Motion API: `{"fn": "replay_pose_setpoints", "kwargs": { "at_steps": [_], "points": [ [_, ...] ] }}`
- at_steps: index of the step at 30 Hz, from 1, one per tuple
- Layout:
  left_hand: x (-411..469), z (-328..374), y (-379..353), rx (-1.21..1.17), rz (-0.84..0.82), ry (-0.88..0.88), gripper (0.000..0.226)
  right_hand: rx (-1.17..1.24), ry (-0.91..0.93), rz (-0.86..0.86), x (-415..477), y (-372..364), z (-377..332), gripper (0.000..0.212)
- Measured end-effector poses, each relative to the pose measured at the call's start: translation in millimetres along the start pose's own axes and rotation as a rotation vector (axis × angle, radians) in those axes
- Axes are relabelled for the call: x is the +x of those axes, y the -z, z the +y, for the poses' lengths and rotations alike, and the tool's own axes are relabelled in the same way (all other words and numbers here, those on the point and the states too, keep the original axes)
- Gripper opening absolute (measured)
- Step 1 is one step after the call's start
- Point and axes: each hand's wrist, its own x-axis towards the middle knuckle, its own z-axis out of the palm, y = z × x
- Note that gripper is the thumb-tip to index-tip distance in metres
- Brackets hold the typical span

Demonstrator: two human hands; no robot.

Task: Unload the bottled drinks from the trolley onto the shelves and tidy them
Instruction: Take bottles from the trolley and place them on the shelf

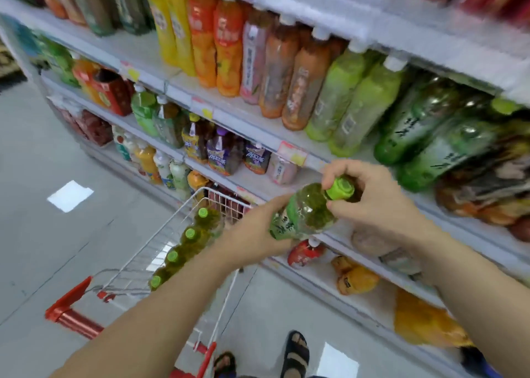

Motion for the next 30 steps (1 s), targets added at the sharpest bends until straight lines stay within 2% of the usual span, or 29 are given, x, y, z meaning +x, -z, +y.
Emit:
{"fn": "replay_pose_setpoints", "kwargs": {
  "at_steps": [4, 6, 8, 10, 13, 18, 25, 30],
  "points": [
    [36.2, 37.8, -39.2, -0.064, 0.04, -0.127, 0.067, 0.011, -0.012, 0.136, -29.7, 54.5, 0.9, 0.032],
    [54.3, 55.2, -56.5, -0.1, 0.106, -0.14, 0.064, 0.081, -0.021, 0.251, -41.8, 76.4, 7.8, 0.026],
    [73.8, 72.4, -68.5, -0.143, 0.157, -0.146, 0.063, 0.146, -0.076, 0.388, -51.7, 93.1, 25.7, 0.029],
    [95.0, 88.5, -75.3, -0.189, 0.202, -0.163, 0.06, 0.057, -0.202, 0.472, -59.4, 105.2, 55.9, 0.027],
    [123.9, 106.1, -80.4, -0.223, 0.266, -0.212, 0.06, -0.215, -0.426, 0.391, -66.8, 110.9, 107.6, 0.037],
    [162.3, 114.0, -96.7, -0.208, 0.303, -0.234, 0.059, -0.5, -0.548, 0.091, -61.4, 106.7, 160.2, 0.068],
    [188.6, 113.5, -114.0, -0.195, 0.287, -0.158, 0.069, -0.615, -0.487, 0.103, -62.5, 108.6, 169.7, 0.068],
    [207.9, 121.0, -112.7, -0.13, 0.248, -0.099, 0.062, -0.638, -0.469, 0.113, -63.7, 110.5, 173.5, 0.059]
  ]
}}
